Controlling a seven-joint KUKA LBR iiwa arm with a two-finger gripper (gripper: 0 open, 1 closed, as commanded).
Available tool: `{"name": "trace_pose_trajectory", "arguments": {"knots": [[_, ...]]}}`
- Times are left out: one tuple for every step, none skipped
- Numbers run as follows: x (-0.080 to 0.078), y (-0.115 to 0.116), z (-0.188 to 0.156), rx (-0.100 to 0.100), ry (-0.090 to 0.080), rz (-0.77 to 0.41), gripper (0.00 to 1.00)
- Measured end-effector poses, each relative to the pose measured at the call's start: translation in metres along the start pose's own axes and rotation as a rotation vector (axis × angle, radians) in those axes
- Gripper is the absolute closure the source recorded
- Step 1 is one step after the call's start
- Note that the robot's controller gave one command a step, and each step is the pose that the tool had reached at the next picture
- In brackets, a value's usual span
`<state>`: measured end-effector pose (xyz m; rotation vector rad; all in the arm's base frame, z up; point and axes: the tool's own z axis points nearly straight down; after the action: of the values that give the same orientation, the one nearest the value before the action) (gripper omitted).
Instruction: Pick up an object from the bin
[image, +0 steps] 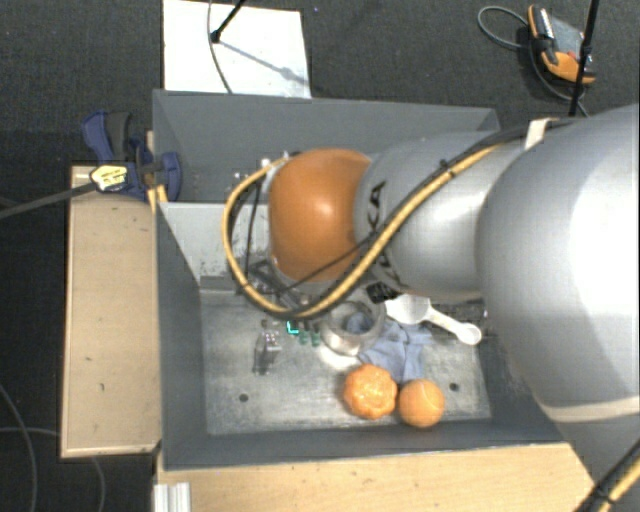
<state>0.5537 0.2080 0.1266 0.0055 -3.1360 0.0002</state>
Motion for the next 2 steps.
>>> {"name": "trace_pose_trajectory", "arguments": {"knots": [[-0.002,-0.001,-0.004,-0.002,-0.007,0.005,0.0],[-0.012,-0.033,-0.041,-0.001,-0.004,-0.075,0.0]]}}
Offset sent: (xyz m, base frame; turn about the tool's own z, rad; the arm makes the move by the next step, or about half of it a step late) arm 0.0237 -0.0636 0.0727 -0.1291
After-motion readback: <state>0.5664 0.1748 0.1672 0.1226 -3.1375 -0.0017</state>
